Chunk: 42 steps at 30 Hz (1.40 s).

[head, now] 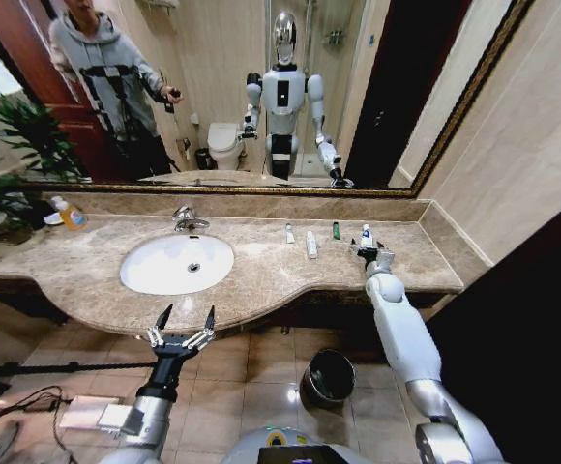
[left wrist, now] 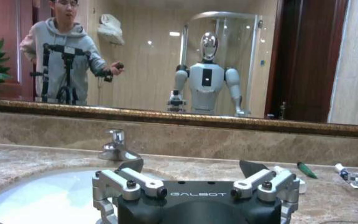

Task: Pick up the trash from the sink and place it in the trash bin.

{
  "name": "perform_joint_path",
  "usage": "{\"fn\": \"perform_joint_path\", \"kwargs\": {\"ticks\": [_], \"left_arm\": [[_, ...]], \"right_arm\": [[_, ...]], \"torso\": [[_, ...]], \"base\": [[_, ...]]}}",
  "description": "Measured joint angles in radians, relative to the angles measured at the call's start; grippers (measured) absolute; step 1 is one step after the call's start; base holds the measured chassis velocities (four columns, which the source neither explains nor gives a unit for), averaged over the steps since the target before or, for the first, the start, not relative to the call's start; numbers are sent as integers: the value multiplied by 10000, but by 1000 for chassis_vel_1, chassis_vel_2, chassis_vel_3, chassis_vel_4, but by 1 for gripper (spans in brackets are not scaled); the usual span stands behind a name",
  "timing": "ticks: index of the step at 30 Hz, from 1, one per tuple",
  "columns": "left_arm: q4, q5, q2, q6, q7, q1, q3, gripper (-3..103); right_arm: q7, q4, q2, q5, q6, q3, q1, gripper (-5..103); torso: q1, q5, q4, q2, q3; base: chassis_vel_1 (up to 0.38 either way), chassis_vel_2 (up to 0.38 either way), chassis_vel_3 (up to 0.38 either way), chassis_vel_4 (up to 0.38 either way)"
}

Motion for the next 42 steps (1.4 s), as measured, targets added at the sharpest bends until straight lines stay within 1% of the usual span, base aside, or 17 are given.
{"fn": "perform_joint_path", "kwargs": {"ticks": [3,5,6,9,10,12,14,15,16,17,20,22,24,25,27,42], "left_arm": [[0,0,0,0,0,0,0,100],[0,0,0,0,0,0,0,100],[0,0,0,0,0,0,0,100],[0,0,0,0,0,0,0,100],[0,0,0,0,0,0,0,100],[0,0,0,0,0,0,0,100],[0,0,0,0,0,0,0,100],[0,0,0,0,0,0,0,100],[0,0,0,0,0,-1,0,100],[0,0,0,0,0,-1,0,100],[0,0,0,0,0,0,0,100],[0,0,0,0,0,0,0,100],[0,0,0,0,0,0,0,100],[0,0,0,0,0,0,0,100],[0,0,0,0,0,0,0,100],[0,0,0,0,0,0,0,100]], "right_arm": [[-9,-127,-9,-27,15,13,16,91],[-14,-329,-18,-28,63,29,83,83],[-14,-329,-18,-28,63,29,83,83],[5,-588,-8,-44,218,44,151,66],[5,-588,-8,-44,218,44,151,66],[24,-679,8,-46,279,44,172,56],[29,-710,12,-48,321,44,175,56],[30,-761,13,-53,394,43,176,44],[30,-784,12,-52,423,41,174,38],[30,-784,12,-52,423,41,174,38],[37,-809,-28,10,472,40,135,22],[44,-797,-33,40,472,40,121,22],[69,-741,-36,109,470,40,97,12],[69,-741,-36,109,470,40,97,12],[77,-706,-29,122,469,40,92,1],[209,-321,-73,309,383,83,-34,0]], "torso": [[0,0,0,0,0],[0,0,0,0,0],[0,0,0,0,0],[0,0,0,0,0],[0,0,0,0,0],[0,-1,0,1,0],[0,0,0,1,0],[0,-1,0,1,0],[0,-1,0,1,0],[0,-1,0,1,0],[0,-1,0,1,-1],[0,-1,0,1,0],[0,0,0,1,0],[0,0,0,1,0],[0,0,0,1,0],[0,0,0,1,0]], "base": [[0,0,0,0],[0,0,0,0],[0,0,0,0],[0,0,0,0],[0,0,0,0],[0,0,0,0],[0,0,0,0],[0,0,0,0],[0,0,0,0],[0,0,0,0],[0,0,0,0],[0,0,0,0],[0,0,0,0],[0,0,0,0],[0,0,0,0],[0,0,0,0]]}}
